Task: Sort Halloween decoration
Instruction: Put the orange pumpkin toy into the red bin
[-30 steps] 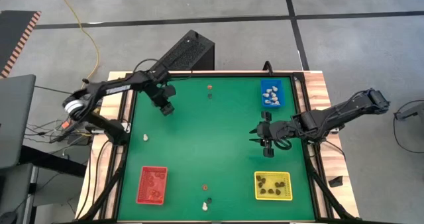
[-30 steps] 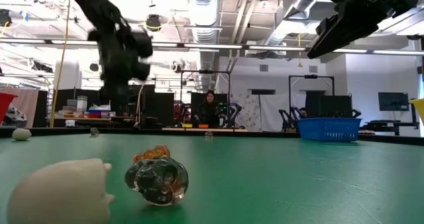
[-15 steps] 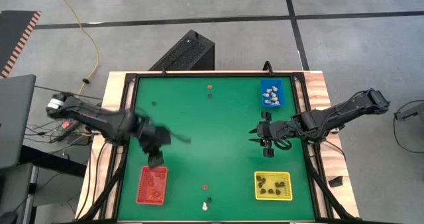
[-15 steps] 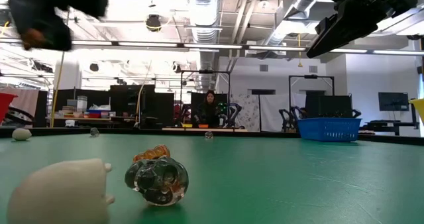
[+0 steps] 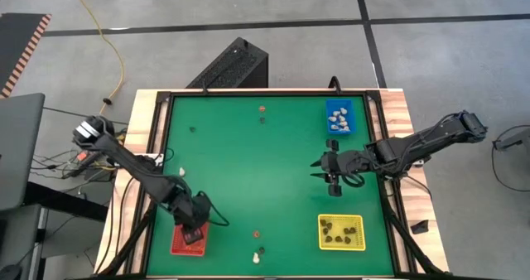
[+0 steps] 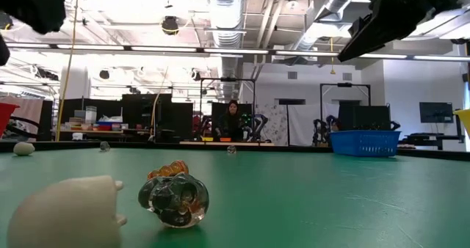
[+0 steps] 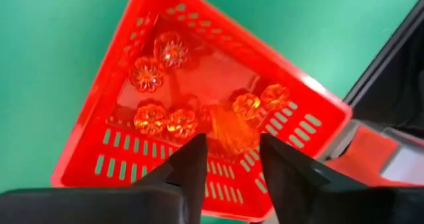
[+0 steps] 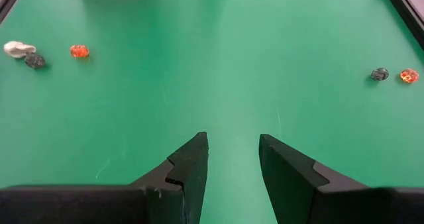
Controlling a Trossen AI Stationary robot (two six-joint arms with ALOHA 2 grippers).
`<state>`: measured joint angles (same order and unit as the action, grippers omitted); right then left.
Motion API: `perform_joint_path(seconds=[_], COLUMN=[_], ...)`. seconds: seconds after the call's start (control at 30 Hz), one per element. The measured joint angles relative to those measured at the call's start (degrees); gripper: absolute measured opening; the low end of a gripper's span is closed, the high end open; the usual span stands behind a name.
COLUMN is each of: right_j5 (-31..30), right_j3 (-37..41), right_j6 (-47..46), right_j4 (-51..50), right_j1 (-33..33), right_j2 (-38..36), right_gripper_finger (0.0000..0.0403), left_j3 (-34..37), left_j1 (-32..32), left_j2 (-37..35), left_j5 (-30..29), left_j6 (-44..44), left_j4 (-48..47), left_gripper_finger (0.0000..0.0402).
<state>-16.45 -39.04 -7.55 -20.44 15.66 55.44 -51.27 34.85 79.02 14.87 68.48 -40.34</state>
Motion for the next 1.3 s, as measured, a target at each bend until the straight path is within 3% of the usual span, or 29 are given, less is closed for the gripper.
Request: perform_joint_path(seconds=[0.23, 0.43, 0.57, 0.7, 0.77, 0.9, 1.17, 1.3], right_j5=[0.5, 1.3, 1.3, 1.2, 1.3, 1.3, 1.5, 1.7], right_j3=[0.0, 0.0, 0.0, 0.0, 0.0, 0.0, 0.0, 0.0], right_j6=[-1.6, -1.6, -1.6, -1.5, -1.4, -2.5, -4.6, -6.0], right_j4=[0.1, 0.2, 0.8, 3.8, 4.8, 4.1, 4.7, 4.2], right_j1=[0.0, 0.1, -0.1, -0.1, -0.1, -0.1, 0.0, 0.2], right_j2=[0.0, 0.0, 0.1, 0.3, 0.6, 1.3, 3.1, 4.4], right_gripper_finger=[0.0166, 0.0166, 0.0166, 0.0166, 0.0166, 0.0166, 0.0166, 0.0166], left_j3=[0.0, -0.1, -0.1, 0.2, 1.6, 4.7, -0.1, -4.6], left_j1=[-1.0, -2.9, -4.6, -5.9, -7.3, -10.2, -12.8, -12.4], left_j2=[0.6, -1.0, -2.0, -1.8, -0.3, 4.8, 17.9, 23.2], left_j5=[3.0, 3.8, -2.5, -18.0, -21.2, -15.1, -10.6, -6.5], left_j6=[-2.6, -8.7, -17.5, -35.9, -44.3, -53.0, -74.9, -78.7], left_j4=[-1.7, 0.4, 7.0, 19.4, 29.3, 42.7, 47.2, 47.2], left_gripper_finger=[0.0192, 0.0207, 0.0207, 0.0208, 0.0208, 0.0208, 0.0208, 0.0208])
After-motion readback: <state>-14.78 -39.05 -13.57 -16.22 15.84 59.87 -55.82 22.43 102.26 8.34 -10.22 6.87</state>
